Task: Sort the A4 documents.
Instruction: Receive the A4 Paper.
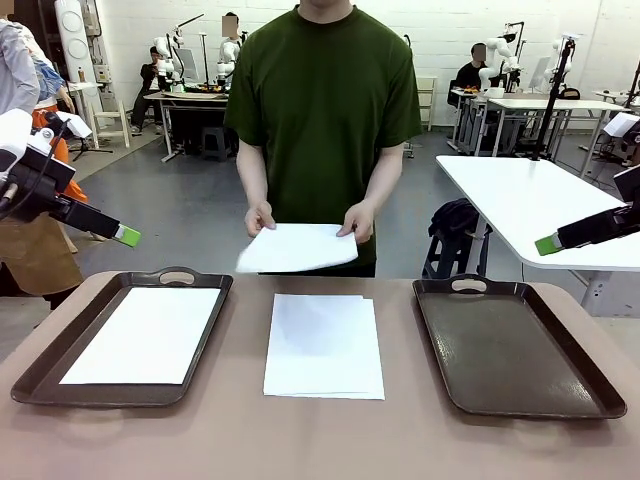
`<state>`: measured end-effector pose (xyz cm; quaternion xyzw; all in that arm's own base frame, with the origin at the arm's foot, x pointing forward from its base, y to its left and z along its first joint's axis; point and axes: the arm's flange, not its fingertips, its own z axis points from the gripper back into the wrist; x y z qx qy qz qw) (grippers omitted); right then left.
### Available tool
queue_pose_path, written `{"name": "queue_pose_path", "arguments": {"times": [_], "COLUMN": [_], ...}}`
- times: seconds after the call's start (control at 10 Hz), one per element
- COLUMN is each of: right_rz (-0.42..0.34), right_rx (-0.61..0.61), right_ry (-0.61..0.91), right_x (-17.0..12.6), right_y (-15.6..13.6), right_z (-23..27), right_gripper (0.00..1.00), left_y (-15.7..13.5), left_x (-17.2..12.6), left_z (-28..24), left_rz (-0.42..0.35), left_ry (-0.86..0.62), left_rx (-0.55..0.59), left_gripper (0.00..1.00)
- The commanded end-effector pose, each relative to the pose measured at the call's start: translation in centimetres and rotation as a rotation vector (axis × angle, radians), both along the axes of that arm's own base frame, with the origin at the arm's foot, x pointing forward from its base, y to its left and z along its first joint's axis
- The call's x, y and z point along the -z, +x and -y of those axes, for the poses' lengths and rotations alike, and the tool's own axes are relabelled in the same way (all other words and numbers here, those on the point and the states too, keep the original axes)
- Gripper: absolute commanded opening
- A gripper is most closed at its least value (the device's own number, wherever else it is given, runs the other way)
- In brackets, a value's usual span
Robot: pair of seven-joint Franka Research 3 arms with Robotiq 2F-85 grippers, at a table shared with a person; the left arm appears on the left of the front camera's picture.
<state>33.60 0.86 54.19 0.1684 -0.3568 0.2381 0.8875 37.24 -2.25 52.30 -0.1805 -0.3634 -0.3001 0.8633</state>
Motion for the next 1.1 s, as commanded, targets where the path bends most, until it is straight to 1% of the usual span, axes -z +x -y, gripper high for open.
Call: {"name": "queue_pose_path", "arguments": {"times": [0.0,1.0], "right_rz": [0.007,0.007], "right_rx": [-0.010,-0.010], "right_ry": [0.020,0.020], "right_x": [0.08,0.08], "right_y": [0.22,0.22], "right_z": [0.04,0.04], "right_gripper": [1.00,1.00], "left_y": [-0.01,-0.01], "left_x": [-0.03,-0.03], "left_z": [-0.06,-0.06], "left_rz": [0.001,0.001], "left_ry": [-0.001,-0.001], "left_rx": [-0.001,-0.001], "left_gripper": [1.00,1.00]}}
